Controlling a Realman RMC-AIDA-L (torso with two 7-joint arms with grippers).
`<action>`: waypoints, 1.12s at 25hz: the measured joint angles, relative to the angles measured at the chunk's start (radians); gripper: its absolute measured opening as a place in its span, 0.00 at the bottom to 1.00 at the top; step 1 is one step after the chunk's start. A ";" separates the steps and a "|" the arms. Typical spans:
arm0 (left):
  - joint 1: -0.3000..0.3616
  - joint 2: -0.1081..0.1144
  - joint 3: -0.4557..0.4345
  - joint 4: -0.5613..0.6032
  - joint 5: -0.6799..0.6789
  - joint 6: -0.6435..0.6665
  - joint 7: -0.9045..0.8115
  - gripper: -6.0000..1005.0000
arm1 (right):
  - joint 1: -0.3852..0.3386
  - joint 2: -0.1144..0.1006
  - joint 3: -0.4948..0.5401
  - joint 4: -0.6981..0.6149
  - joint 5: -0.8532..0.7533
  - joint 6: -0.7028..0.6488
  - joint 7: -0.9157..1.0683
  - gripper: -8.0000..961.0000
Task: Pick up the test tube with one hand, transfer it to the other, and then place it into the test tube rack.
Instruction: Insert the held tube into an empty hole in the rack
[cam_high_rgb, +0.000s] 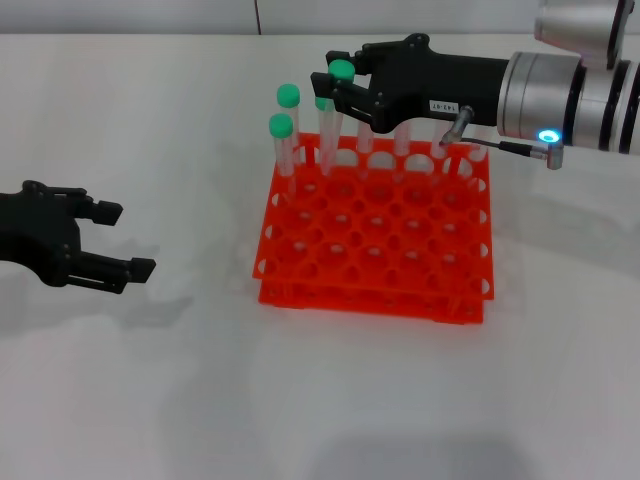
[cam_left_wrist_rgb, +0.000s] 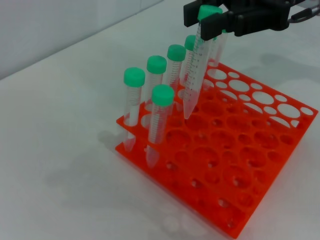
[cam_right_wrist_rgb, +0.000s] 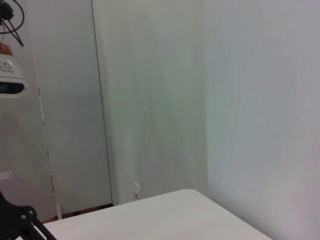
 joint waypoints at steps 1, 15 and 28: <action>0.000 0.000 0.000 0.000 0.000 0.000 0.000 0.88 | 0.000 0.000 0.000 0.000 -0.002 0.001 0.004 0.30; -0.001 -0.008 0.000 0.000 0.000 0.000 0.008 0.88 | 0.001 0.007 -0.005 -0.002 -0.003 0.039 -0.010 0.30; -0.016 -0.009 0.000 -0.022 0.000 -0.006 0.023 0.88 | 0.009 0.010 -0.007 0.015 -0.003 0.053 -0.017 0.31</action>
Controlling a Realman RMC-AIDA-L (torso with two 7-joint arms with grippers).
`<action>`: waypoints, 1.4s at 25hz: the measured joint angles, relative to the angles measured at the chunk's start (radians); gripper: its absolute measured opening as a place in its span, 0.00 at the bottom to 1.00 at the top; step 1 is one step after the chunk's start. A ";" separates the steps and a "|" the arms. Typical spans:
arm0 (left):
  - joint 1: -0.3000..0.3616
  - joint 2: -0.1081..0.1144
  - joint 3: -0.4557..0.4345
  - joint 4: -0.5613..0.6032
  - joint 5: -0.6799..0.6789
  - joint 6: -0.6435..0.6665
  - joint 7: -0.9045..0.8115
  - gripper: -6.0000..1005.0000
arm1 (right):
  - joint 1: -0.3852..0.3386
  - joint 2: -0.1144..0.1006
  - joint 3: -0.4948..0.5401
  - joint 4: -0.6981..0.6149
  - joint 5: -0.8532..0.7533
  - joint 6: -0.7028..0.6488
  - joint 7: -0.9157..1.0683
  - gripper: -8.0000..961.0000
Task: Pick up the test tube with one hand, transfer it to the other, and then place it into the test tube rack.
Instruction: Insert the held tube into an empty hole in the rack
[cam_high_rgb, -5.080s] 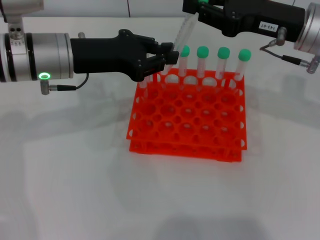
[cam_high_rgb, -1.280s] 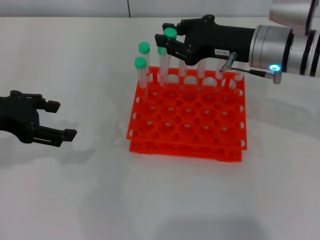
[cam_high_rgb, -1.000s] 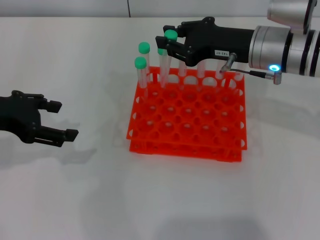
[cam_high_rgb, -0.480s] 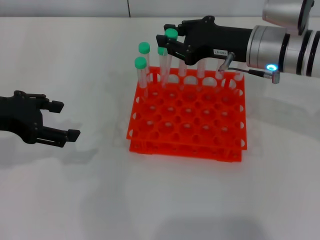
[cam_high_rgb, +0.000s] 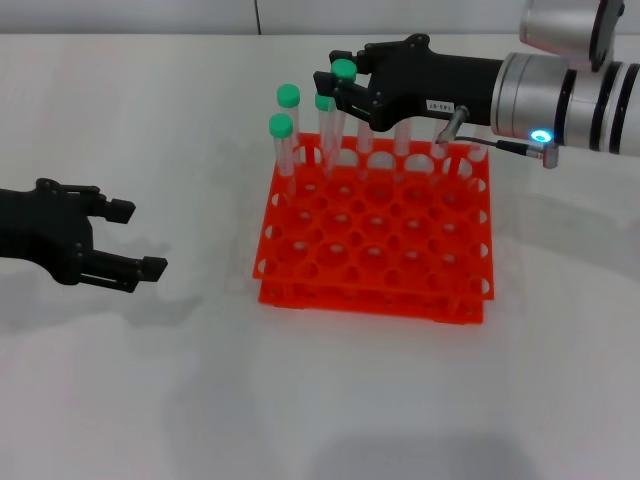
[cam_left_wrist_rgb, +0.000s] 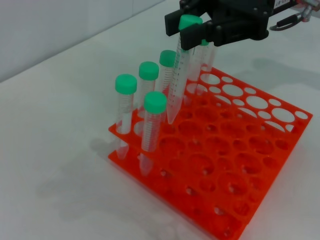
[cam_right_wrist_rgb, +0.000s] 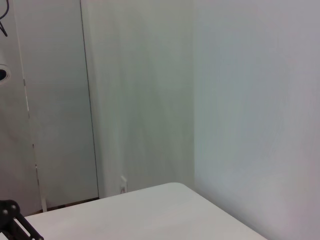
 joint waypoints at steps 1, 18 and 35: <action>-0.001 0.000 0.000 -0.002 0.000 0.000 0.001 0.88 | 0.000 0.000 0.000 0.001 0.000 0.001 0.000 0.31; -0.009 0.000 0.000 -0.008 0.000 -0.003 0.002 0.88 | 0.014 0.003 -0.031 0.017 0.003 0.025 0.000 0.31; -0.010 0.000 0.000 -0.018 0.000 -0.005 0.012 0.88 | 0.017 0.004 -0.051 0.036 0.008 0.030 -0.001 0.32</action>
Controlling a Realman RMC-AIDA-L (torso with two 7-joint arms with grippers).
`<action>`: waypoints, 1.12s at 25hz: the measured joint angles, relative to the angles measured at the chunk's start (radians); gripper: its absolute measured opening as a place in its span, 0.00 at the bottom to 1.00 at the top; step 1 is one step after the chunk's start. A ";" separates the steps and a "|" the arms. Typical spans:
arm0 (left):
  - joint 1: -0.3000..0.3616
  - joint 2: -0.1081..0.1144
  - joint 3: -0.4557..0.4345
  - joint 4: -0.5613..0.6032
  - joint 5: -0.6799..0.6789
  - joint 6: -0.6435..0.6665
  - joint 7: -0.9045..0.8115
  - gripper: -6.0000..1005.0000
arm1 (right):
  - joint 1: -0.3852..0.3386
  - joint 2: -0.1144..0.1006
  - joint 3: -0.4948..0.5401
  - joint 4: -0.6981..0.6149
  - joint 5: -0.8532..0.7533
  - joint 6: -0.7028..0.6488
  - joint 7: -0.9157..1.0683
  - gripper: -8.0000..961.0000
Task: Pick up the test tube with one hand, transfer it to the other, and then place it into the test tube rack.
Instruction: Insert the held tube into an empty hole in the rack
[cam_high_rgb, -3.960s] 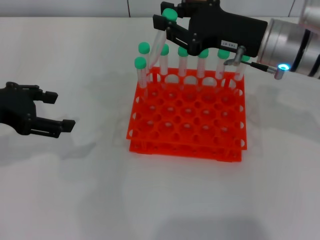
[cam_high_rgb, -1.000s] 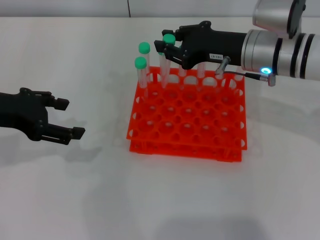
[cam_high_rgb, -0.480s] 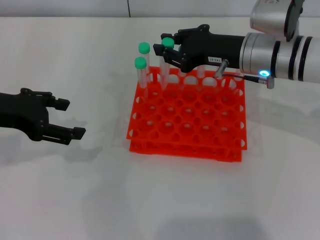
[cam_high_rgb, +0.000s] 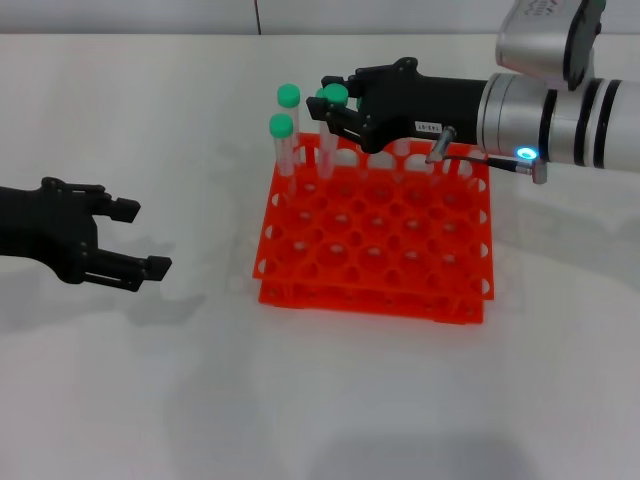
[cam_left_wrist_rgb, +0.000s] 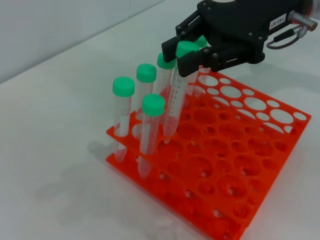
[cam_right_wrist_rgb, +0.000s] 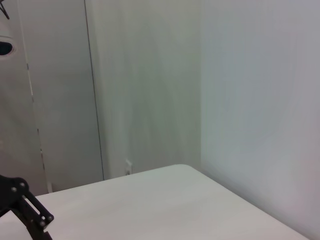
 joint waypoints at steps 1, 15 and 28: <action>0.000 0.000 0.000 0.000 0.000 0.000 0.000 0.88 | 0.000 0.000 -0.001 0.000 0.000 0.003 0.000 0.32; -0.001 0.000 0.000 -0.005 0.000 -0.001 0.001 0.88 | 0.022 0.000 -0.002 0.026 0.000 0.007 0.005 0.32; -0.004 0.000 0.000 -0.015 0.000 -0.003 0.004 0.88 | 0.033 0.000 -0.008 0.040 0.000 0.009 0.008 0.32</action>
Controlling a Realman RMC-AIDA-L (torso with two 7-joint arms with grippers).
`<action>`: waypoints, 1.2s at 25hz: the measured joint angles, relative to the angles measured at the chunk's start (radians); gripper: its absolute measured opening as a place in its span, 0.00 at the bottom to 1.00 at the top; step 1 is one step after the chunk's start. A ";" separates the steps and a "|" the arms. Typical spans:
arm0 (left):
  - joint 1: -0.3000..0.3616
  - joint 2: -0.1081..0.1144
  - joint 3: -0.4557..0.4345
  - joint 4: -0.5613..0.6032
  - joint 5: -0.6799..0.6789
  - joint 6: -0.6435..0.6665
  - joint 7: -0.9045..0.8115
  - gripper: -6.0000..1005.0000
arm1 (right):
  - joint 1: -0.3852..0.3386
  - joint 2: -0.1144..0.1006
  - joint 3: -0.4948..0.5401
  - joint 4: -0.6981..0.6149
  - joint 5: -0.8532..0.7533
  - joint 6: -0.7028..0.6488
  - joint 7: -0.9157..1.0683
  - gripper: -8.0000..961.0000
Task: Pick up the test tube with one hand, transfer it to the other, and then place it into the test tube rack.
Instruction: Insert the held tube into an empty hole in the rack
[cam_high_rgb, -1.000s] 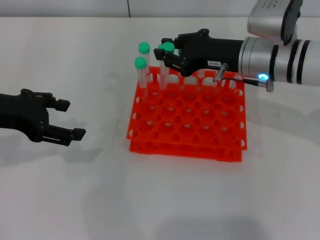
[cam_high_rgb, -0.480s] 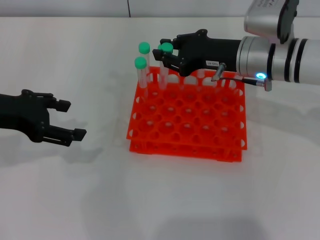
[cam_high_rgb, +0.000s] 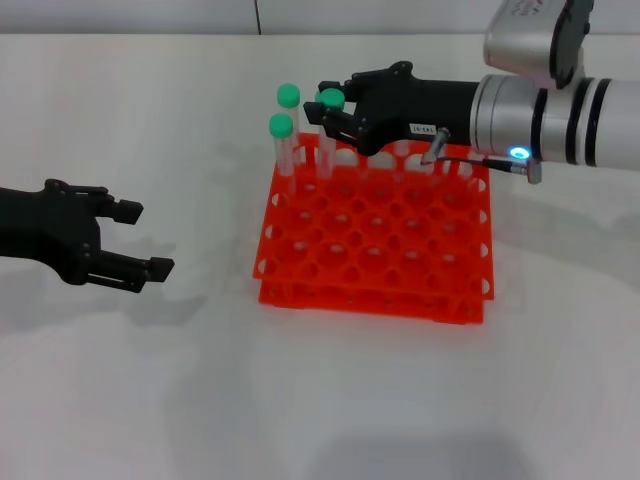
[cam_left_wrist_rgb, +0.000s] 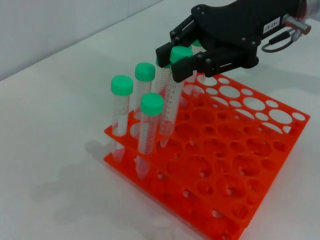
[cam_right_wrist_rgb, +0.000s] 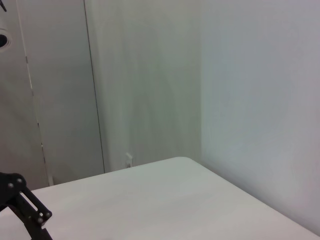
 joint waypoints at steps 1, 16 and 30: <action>0.000 0.000 0.000 0.000 0.000 0.000 0.000 0.88 | 0.000 0.000 -0.002 0.000 0.000 0.003 0.001 0.32; -0.002 0.000 0.000 0.000 0.000 -0.002 0.001 0.88 | 0.009 0.000 -0.008 0.013 0.000 0.021 0.003 0.33; -0.009 0.000 0.000 -0.010 0.000 -0.003 0.006 0.88 | 0.012 0.000 -0.008 0.016 0.001 0.023 0.003 0.33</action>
